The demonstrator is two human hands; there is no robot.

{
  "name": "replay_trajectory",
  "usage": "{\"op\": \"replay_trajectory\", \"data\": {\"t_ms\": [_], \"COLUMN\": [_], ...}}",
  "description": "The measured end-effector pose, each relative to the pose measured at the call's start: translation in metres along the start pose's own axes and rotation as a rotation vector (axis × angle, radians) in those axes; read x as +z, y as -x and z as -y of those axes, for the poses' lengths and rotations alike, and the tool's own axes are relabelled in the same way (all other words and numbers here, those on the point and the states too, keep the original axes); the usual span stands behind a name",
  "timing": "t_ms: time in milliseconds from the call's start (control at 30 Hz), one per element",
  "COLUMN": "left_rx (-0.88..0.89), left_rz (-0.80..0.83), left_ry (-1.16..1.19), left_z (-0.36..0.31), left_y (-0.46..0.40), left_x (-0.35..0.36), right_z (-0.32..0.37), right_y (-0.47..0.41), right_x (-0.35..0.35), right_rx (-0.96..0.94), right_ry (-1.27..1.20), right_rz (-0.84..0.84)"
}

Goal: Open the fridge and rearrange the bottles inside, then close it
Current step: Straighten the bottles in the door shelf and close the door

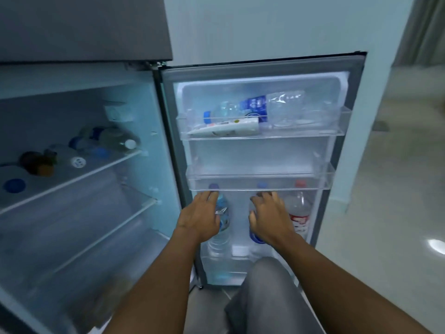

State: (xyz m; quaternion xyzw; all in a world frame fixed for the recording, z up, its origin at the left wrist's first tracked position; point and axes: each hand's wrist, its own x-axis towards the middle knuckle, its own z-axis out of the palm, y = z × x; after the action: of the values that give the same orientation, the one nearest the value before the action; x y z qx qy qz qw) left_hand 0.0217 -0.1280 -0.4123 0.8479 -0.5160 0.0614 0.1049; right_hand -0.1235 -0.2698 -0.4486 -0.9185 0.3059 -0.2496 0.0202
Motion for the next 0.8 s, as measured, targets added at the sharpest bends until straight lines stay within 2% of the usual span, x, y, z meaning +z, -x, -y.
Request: {"op": "replay_trajectory", "data": {"t_ms": [67,167,233,367,533,700,800], "left_rx": [0.004,-0.006,-0.032,-0.112,-0.108,-0.124,-0.117], "left_rz": [0.073,0.102,0.076,0.151,0.153,0.164,0.165], "left_ry": [-0.022,-0.028,0.026,0.152,0.171,0.18,0.199], "left_z": [-0.001,0.0,0.002,0.005,0.005,0.0,-0.002], "left_y": [-0.006,-0.015,-0.02,-0.025,-0.025,-0.026,-0.03], "left_x": [0.008,0.014,0.015,0.017,0.021,0.019,0.017], "right_z": [-0.011,-0.018,-0.021,-0.021,-0.008,0.001,0.01], "right_y": [0.004,0.003,-0.003,-0.02,-0.022,-0.027,-0.029], "right_x": [0.003,0.006,0.008,0.015,0.029,0.035,0.042], "right_rx": [0.047,0.112,0.147,0.219,0.255,0.267,0.367], "right_ry": [0.013,-0.133,-0.228,-0.348,-0.401,-0.419,-0.42], "right_rz": [0.021,0.091,0.132,0.201,0.078,0.024,-0.068]}}
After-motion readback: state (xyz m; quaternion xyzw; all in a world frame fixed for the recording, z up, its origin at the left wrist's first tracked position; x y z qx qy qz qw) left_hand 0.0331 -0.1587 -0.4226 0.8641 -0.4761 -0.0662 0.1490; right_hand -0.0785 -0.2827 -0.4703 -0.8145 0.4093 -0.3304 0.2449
